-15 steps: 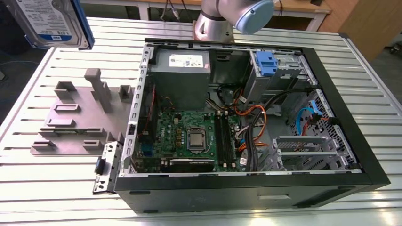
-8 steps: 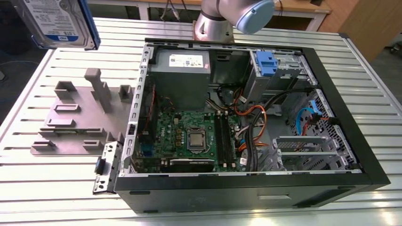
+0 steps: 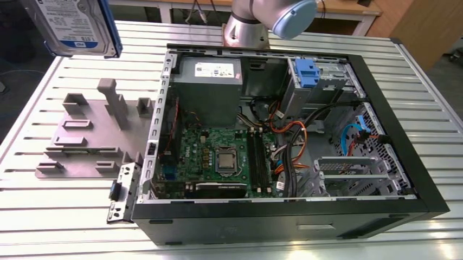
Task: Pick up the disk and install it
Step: 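Pick up the disk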
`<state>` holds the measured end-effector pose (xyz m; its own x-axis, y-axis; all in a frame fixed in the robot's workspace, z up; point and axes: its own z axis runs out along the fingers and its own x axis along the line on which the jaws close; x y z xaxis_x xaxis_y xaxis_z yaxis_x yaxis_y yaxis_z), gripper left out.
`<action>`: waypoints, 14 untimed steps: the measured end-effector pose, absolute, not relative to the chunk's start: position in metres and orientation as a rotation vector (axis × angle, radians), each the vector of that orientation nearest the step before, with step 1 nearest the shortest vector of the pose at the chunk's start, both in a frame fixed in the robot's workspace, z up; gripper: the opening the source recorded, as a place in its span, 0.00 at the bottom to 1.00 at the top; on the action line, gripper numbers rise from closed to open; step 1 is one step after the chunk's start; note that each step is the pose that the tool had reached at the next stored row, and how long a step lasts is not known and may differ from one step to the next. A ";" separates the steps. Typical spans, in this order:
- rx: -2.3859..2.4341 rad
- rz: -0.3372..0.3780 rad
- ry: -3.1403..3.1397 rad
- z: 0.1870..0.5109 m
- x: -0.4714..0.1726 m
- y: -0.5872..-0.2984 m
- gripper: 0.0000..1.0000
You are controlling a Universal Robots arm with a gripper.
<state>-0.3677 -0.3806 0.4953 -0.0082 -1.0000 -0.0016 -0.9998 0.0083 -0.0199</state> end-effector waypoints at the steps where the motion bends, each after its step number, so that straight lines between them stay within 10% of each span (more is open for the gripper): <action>1: -2.202 -0.020 2.220 0.495 -0.366 -0.381 0.36; 14: -2.202 -0.020 2.220 0.495 -0.361 -0.381 0.36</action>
